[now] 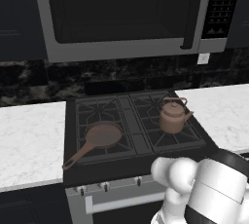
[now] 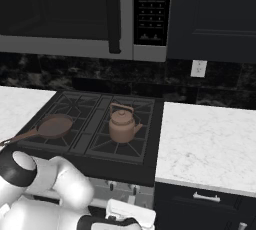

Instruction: Pick the kettle from the counter and place it on a stove burner. Then turn the burner on.

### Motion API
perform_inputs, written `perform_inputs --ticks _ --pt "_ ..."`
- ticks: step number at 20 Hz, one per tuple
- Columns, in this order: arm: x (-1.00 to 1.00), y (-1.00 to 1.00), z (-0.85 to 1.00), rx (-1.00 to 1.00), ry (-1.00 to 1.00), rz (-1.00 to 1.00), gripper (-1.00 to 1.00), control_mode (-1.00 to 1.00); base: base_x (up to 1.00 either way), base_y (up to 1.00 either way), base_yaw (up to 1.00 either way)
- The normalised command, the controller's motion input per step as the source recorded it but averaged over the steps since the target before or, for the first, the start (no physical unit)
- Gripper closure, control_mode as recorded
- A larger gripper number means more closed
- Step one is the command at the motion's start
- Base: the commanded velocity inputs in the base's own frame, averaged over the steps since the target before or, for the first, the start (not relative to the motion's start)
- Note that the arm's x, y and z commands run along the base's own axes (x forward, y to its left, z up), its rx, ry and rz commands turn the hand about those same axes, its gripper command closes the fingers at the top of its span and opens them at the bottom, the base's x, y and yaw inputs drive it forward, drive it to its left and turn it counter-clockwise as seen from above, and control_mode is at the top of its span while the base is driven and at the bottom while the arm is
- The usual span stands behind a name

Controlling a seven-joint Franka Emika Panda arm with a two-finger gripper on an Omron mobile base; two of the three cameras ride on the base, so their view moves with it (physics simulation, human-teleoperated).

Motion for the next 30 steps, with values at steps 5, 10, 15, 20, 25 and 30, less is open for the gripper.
perform_inputs --ticks 5,10,15,20,25,30 --pt "0.00 0.00 0.00 0.01 -0.07 0.10 -1.00 -1.00 0.00 0.00 0.00" --pt "0.15 0.00 0.00 0.00 -0.07 0.14 -1.00 -1.00 0.00 0.00 0.00" --pt "0.09 0.10 0.01 0.00 -0.01 0.06 -1.00 -1.00 0.00 0.00 0.00" --pt "0.00 0.29 0.00 0.00 0.00 0.01 -1.00 -1.00 0.00 0.00 0.00" --pt "0.02 0.38 0.12 0.00 -0.07 0.00 -1.00 -1.00 0.00 0.00 0.00" --pt "0.32 0.17 0.13 0.00 0.00 0.00 -1.00 -1.00 0.00 0.00 0.00"
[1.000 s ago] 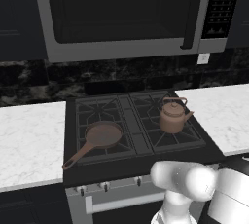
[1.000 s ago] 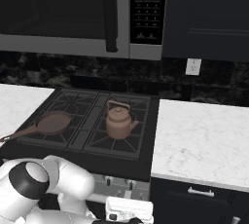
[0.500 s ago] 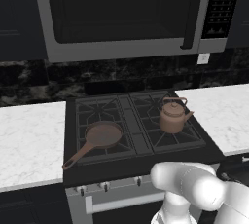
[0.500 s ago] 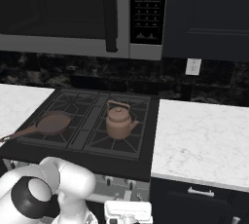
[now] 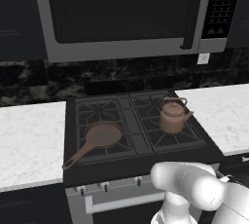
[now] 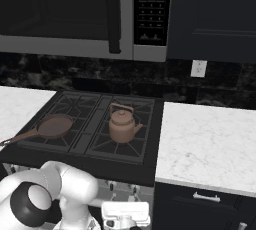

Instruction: Pick the kettle from the counter and place it on a stove burner. Then turn the burner on.

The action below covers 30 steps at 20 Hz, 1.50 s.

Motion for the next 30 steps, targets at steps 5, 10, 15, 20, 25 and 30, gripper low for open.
perform_inputs --ticks 5,10,15,20,25,30 --pt "0.33 0.00 0.00 0.00 0.00 0.01 -1.00 -1.00 0.00 0.00 0.00" --pt "0.00 -0.16 0.00 0.00 -0.01 0.00 -1.00 -1.00 0.00 0.00 0.00" --pt "0.00 -0.16 -0.01 0.00 0.00 0.00 -1.00 -1.00 0.00 0.00 0.00" --pt "0.00 0.00 -0.15 0.00 0.00 0.00 -1.00 -1.00 0.00 0.00 0.00" --pt "0.06 0.00 -0.15 0.00 0.00 0.00 -1.00 -1.00 0.00 0.00 0.00" --pt "0.28 -0.20 -0.01 0.00 0.00 -0.04 -1.00 -1.00 0.00 0.00 0.00"
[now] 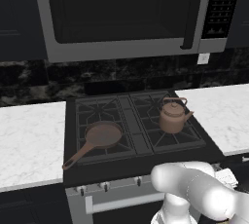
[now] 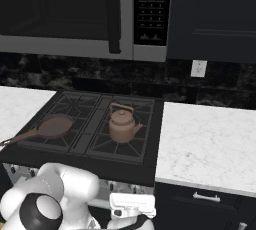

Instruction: Pick the kettle from the counter and place it on a stove burner. Then turn the burner on.

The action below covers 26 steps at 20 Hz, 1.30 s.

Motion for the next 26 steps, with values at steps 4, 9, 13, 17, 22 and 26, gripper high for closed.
perform_inputs --ticks 4,9,13,17,22,26 --pt "0.12 -0.09 -0.12 0.00 0.00 -0.01 -1.00 -1.00 0.00 0.00 0.00" --pt "-0.01 -0.03 -0.53 -0.02 0.02 0.00 -1.00 -1.00 0.00 0.00 0.00" --pt "0.00 -0.05 -0.15 0.00 0.00 0.00 -1.00 -1.00 0.00 0.00 0.00" --pt "0.05 -0.15 0.00 0.00 -0.01 0.01 -1.00 -1.00 0.00 0.00 0.00" --pt "0.01 -0.08 0.00 0.00 0.00 0.01 -1.00 -1.00 0.00 0.00 0.00" --pt "0.00 0.00 0.00 0.00 0.00 0.00 -1.00 -1.00 0.00 0.00 0.00"
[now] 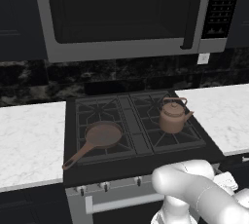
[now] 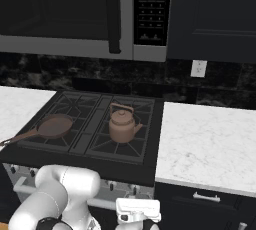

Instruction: Pick the kettle from the counter and place it on a stove burner. Then turn the burner on.

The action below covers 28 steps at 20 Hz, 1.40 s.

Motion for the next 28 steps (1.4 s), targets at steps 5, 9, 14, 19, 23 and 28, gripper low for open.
perform_inputs --ticks 5,9,14,19,23,28 --pt "0.00 0.13 0.06 0.00 -0.02 0.00 -1.00 -1.00 0.00 0.00 0.00" --pt "0.00 0.01 0.02 0.00 0.00 0.00 -1.00 -1.00 0.00 0.00 0.00" --pt "0.02 0.01 0.12 0.00 0.00 0.00 -1.00 -1.00 0.00 0.00 0.00" --pt "0.02 0.01 0.06 0.00 0.00 0.00 1.00 -1.00 0.00 0.00 0.00" --pt "0.00 0.00 0.00 0.00 0.00 0.00 1.00 -1.00 0.00 0.00 0.00" --pt "0.00 0.00 0.00 0.00 -0.01 0.00 1.00 -1.00 0.00 0.00 0.00"
